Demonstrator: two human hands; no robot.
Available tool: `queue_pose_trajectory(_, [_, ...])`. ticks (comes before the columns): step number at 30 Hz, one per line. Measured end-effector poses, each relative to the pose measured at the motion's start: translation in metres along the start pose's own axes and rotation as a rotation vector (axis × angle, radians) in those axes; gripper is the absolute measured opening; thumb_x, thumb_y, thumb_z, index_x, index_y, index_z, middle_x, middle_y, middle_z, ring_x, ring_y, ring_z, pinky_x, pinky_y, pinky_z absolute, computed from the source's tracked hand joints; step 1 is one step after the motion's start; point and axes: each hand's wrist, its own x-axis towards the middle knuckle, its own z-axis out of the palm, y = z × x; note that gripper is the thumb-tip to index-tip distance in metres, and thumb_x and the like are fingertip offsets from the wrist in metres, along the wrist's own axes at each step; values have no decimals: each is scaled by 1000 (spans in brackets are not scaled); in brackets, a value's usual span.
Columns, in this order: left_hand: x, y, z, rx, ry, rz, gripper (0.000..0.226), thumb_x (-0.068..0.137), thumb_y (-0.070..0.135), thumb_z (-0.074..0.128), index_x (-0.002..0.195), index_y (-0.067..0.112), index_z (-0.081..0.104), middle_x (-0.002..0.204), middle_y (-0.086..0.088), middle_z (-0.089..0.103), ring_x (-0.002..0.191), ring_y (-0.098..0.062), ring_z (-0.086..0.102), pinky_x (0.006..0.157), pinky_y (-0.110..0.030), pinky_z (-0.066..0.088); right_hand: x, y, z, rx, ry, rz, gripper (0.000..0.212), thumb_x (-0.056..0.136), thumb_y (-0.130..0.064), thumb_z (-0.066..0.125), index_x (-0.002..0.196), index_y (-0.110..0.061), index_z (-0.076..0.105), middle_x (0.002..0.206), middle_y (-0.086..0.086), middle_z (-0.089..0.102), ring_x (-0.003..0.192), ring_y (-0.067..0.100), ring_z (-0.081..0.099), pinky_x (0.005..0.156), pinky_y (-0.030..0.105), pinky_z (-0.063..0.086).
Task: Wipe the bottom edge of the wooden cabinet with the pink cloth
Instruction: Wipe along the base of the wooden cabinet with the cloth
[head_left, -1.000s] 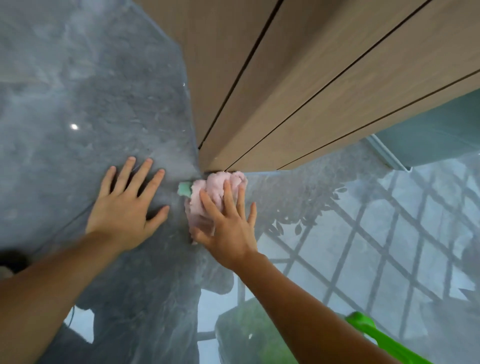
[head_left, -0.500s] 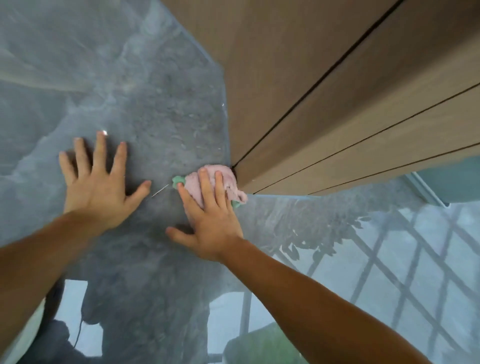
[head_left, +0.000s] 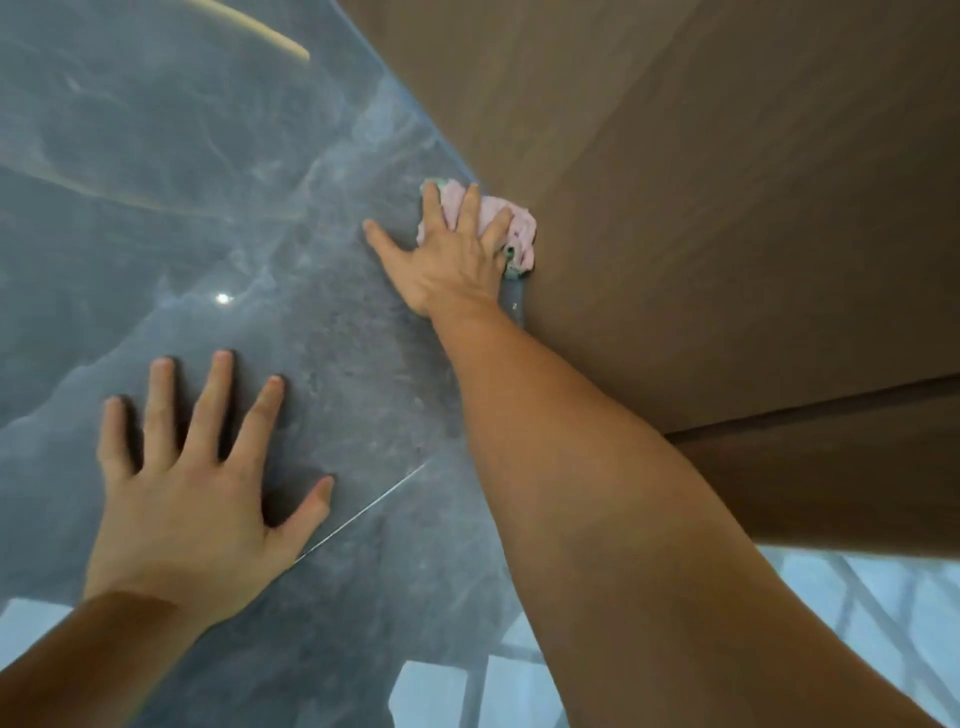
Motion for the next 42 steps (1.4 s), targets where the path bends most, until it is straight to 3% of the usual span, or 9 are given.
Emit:
queue_pose_trajectory(8, [1,5,-18,-6,-107,-29,95,82,79,32,155,18,39,169,-18,26,155,-52,15,123,-65,5,-105,15,6,-25,-131,-65,95,78,-83,35,155,-41,0,167,1,-15,146,43,-26,115,59,-14])
queue_pose_trajectory(10, [3,6,-23,3,-140,-31,95,83,79,30,156,19,37,169,-18,25,155,-51,14,123,-66,5,-118,12,6,-132,-166,-90,94,77,-84,30,155,-41,2,167,4,-14,146,47,-19,111,63,-16])
queue_pose_trajectory(13, [3,7,-24,-19,-157,-40,95,83,77,34,156,17,38,168,-19,26,155,-52,13,122,-67,6,-105,8,-3,-242,-36,-139,87,76,-85,21,152,-44,19,167,5,-12,144,51,-10,101,68,-15])
queue_pose_trajectory(16, [2,7,-20,-24,-118,-38,95,81,75,40,155,15,41,168,-20,28,154,-53,15,122,-68,7,-91,13,7,-174,-34,-124,84,74,-89,21,149,-54,12,165,2,-22,141,53,-29,97,78,-21])
queue_pose_trajectory(19, [2,5,-15,-34,-75,-15,94,82,74,41,155,15,41,168,-20,27,154,-53,15,122,-67,6,-87,15,22,-168,43,-111,85,73,-90,22,150,-54,12,168,2,-8,144,51,-25,100,81,-17])
queue_pose_trajectory(22, [0,5,-14,-43,-81,-16,95,81,74,41,155,16,39,168,-20,26,155,-53,13,123,-66,3,-60,14,19,-178,78,-179,82,76,-88,21,150,-52,18,168,-1,4,150,44,-10,108,77,-10])
queue_pose_trajectory(28, [2,6,-17,-53,-55,-15,93,82,74,40,153,14,43,166,-22,32,152,-55,19,123,-66,4,-1,20,-13,-236,-49,-294,76,81,-84,26,150,-56,10,168,-10,-7,151,34,-18,116,66,-10])
queue_pose_trajectory(35, [2,9,-28,-58,-147,-34,94,83,76,37,155,16,41,167,-20,28,159,-47,4,124,-67,5,-86,49,-9,-174,-118,-213,83,78,-84,25,152,-51,9,168,-1,-8,152,34,-15,120,56,-11])
queue_pose_trajectory(42, [8,13,-42,-74,-294,-56,95,85,78,30,159,18,30,171,-19,18,158,-50,4,124,-68,1,-140,52,3,-257,-242,-122,95,73,-90,20,153,-46,-6,166,4,-20,149,37,-24,117,58,-17])
